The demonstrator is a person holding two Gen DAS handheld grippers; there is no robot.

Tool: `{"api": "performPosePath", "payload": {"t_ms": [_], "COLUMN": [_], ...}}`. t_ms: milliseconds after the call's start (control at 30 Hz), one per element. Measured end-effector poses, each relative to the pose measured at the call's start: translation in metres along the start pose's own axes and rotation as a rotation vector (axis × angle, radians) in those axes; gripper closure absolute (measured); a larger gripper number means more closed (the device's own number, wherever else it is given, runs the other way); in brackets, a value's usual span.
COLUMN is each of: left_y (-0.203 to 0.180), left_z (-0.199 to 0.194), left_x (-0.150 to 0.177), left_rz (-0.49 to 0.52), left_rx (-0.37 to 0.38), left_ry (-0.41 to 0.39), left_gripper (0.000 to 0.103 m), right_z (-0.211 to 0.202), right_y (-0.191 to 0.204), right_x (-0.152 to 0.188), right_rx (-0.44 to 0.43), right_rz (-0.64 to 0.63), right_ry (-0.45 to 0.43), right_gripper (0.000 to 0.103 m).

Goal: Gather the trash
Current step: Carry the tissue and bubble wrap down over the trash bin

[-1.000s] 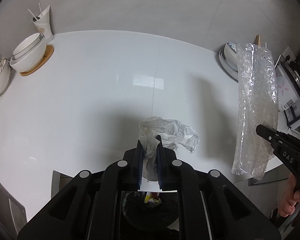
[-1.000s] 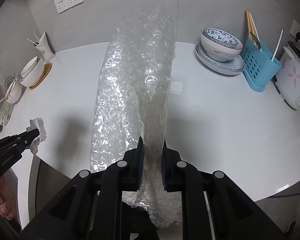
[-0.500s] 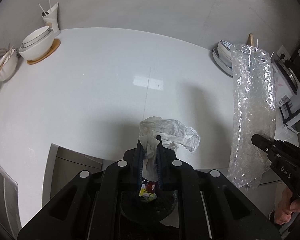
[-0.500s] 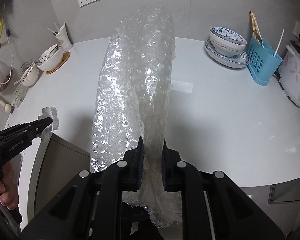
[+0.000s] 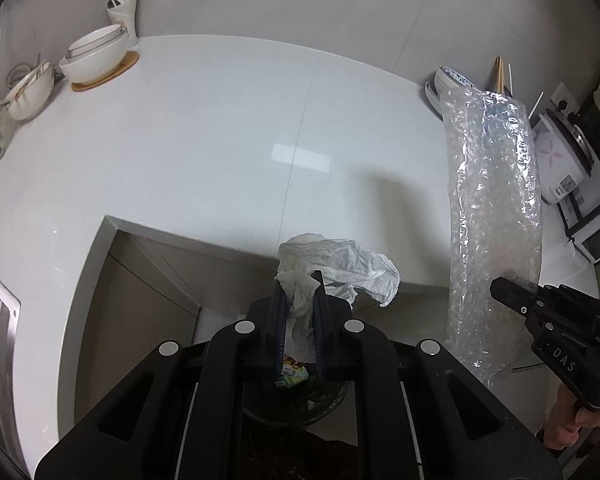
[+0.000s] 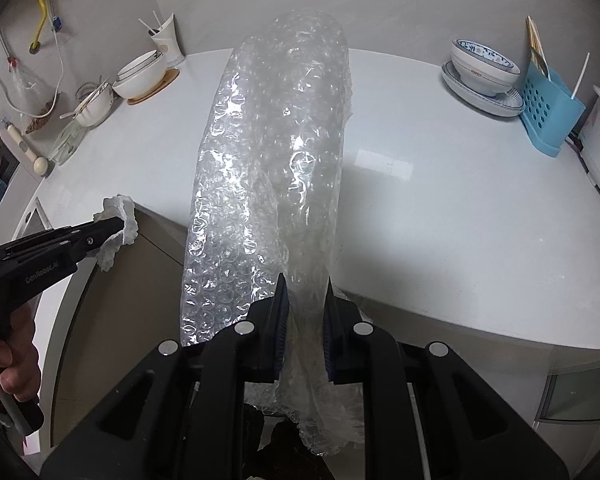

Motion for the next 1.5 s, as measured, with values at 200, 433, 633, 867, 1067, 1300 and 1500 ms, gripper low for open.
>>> {"api": "performPosePath", "payload": {"t_ms": [200, 433, 633, 867, 1067, 1300, 1500], "left_y": [-0.004, -0.010, -0.016, -0.006, -0.005, -0.007, -0.006], "left_z": [0.009, 0.017, 0.029, 0.054, 0.075, 0.101, 0.121], "left_x": [0.034, 0.073, 0.108, 0.144, 0.162, 0.179, 0.190], "left_rz": [-0.007, -0.025, -0.053, -0.106, -0.100, -0.104, -0.107], "left_rx": [-0.006, -0.022, -0.017, -0.041, -0.031, 0.001, 0.005], "left_ry": [0.020, 0.025, 0.047, 0.081, 0.109, 0.137, 0.167], "left_gripper": [0.092, 0.093, 0.093, 0.093, 0.093, 0.093, 0.093], "right_z": [0.004, 0.008, 0.025, 0.057, 0.098, 0.139, 0.178], "right_y": [-0.005, -0.001, 0.003, 0.009, 0.004, 0.006, 0.012], "right_x": [0.029, 0.070, 0.106, 0.144, 0.167, 0.173, 0.180], "right_rx": [-0.032, -0.088, -0.119, -0.139, -0.079, -0.022, 0.033], "right_rz": [-0.024, -0.084, -0.131, -0.179, -0.185, -0.190, -0.179], "right_ry": [0.028, 0.082, 0.158, 0.260, 0.348, 0.418, 0.499], "right_gripper": [0.089, 0.089, 0.089, 0.089, 0.089, 0.089, 0.089]}}
Point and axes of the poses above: each gripper's, at about its wrist camera, not at the fingertips, and z roughly the way its jaws point, y to its left, x to its underside, the point moved 6 cm from there along z, roughly the way its jaws point, and after that the axes turned 15 degrees about z, right-handed, at the moved point
